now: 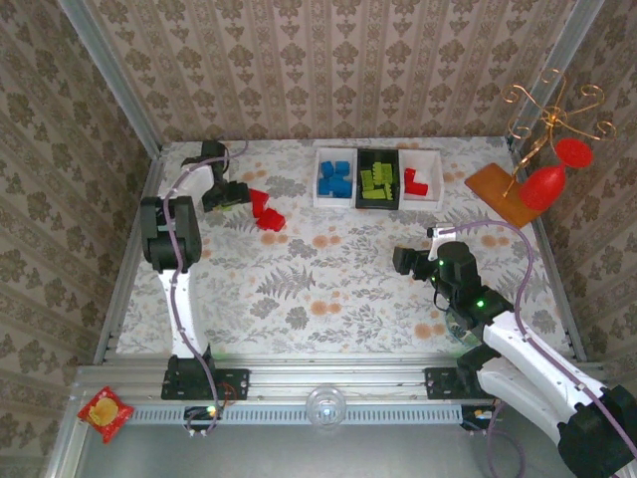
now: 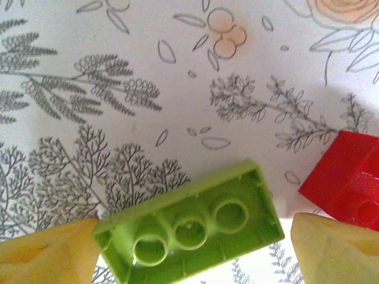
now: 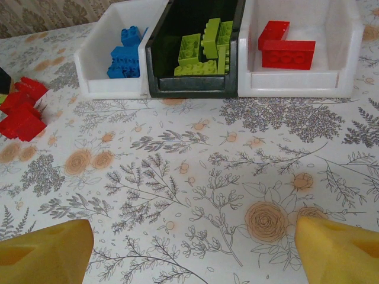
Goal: Sort the legos into containers by color
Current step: Pick up the lego from the top-left of the table.
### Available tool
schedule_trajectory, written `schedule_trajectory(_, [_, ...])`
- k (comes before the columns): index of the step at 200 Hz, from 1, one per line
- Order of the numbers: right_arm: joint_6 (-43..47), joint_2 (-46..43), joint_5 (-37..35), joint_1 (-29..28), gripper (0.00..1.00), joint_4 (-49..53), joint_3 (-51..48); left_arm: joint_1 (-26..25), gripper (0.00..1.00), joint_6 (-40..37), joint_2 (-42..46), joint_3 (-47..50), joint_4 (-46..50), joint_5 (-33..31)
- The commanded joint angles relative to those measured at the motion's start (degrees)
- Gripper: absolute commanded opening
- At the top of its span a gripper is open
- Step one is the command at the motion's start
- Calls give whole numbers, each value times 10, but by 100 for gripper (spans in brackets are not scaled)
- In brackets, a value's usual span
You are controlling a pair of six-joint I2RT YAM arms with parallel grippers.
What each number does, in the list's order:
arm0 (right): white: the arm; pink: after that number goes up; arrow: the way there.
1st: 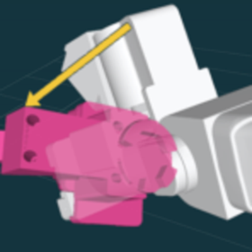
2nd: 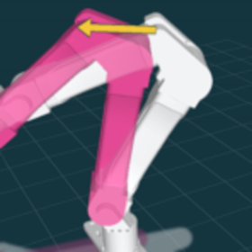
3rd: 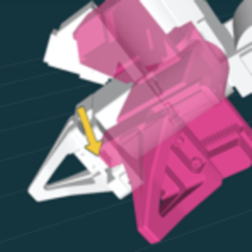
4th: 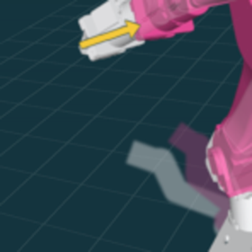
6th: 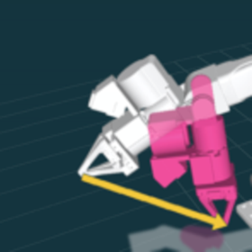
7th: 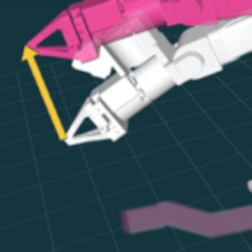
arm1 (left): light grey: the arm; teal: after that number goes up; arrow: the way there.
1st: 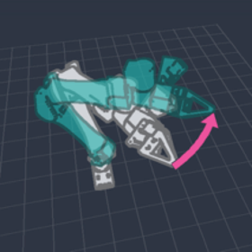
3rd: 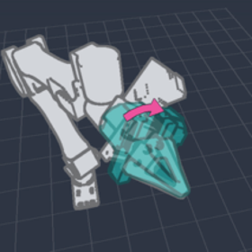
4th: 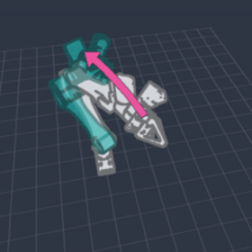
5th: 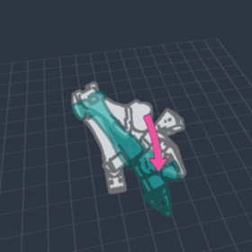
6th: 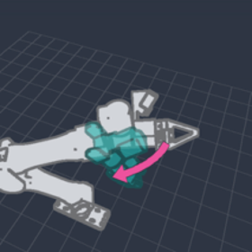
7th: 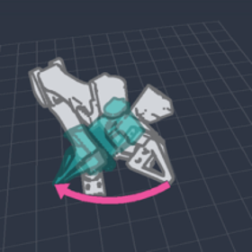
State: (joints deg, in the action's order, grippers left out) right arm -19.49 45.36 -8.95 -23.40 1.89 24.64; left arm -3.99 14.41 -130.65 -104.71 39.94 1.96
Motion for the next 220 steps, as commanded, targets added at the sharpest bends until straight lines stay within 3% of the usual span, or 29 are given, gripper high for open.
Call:
schedule_trajectory(1, [0,-7,-1,4,89,7,-8,-5,85,12,-26,-23,2,3])
schedule_trajectory(48, [0,-6,-1,5,89,7,-8,-8,85,24,-42,-39,5,-13])
schedule_trajectory(138, [0,-9,0,5,89,8,-8,-11,73,38,-38,-28,-10,-24])
schedule_trajectory(180, [1,-10,0,5,89,9,-8,-13,68,48,37,40,-64,-16])
schedule_trajectory(220, [0,-14,-1,5,90,9,-9,-41,66,52,169,154,-132,-25])
